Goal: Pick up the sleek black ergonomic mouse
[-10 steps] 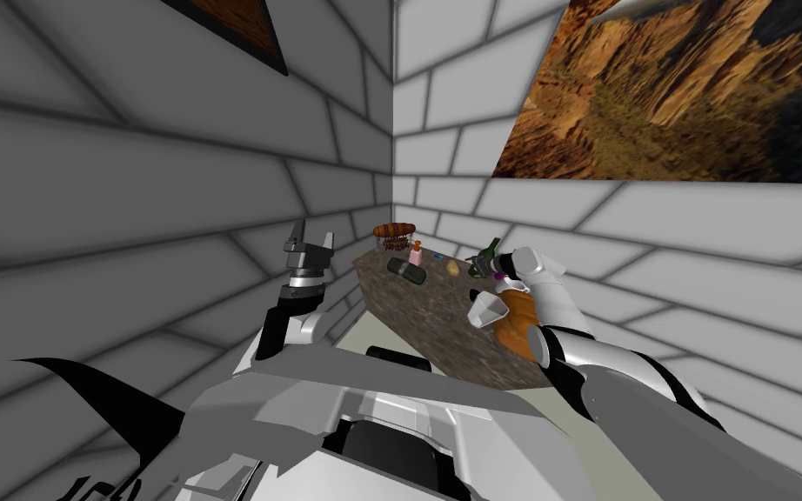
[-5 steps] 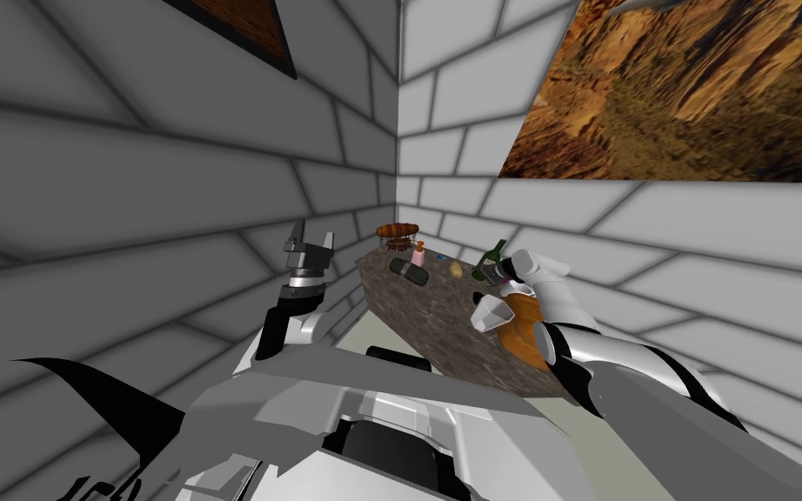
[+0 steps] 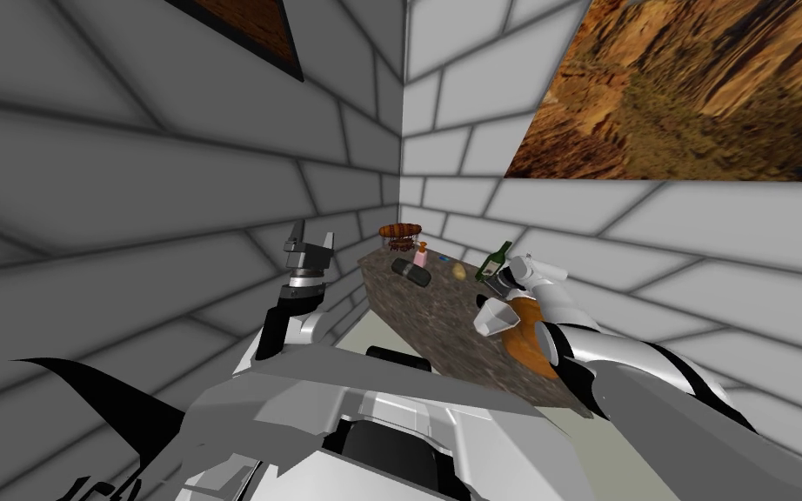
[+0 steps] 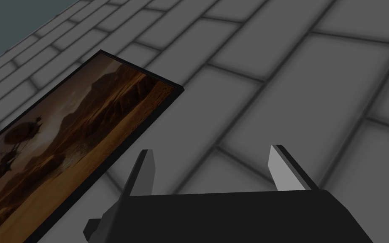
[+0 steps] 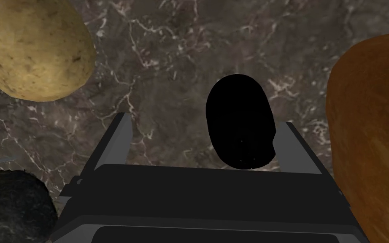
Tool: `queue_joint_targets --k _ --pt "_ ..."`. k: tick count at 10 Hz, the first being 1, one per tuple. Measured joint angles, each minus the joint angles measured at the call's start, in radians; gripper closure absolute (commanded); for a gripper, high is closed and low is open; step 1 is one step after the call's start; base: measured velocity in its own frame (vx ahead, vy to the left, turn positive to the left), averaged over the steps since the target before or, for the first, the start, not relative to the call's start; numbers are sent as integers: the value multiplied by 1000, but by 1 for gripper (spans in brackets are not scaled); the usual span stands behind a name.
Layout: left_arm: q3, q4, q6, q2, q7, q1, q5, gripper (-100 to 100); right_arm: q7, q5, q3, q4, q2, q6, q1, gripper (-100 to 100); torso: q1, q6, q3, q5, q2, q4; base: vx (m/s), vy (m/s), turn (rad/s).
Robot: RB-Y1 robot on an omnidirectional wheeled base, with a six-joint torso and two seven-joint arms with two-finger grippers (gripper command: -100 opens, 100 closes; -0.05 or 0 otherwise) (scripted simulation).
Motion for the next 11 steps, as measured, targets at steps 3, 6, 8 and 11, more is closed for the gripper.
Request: queue_joint_targets --k 3,6,8,11 --pt "0 0 0 0 0 0 0 0 17 17 17 33 9 -20 37 -100 0 0 0 0 0 0 1 -3 12" --pt "0 0 0 0 0 0 0 0 17 13 23 36 13 -6 49 -100 0 0 0 0 0 0 19 -11 14" --pt "0 0 0 0 0 0 0 0 17 7 31 48 18 21 59 100 0 0 0 0 0 0 3 -2 -5" --pt "0 0 0 0 0 0 0 0 18 7 31 47 17 21 59 100 1 0 -1 0 -1 0 0 0 0"
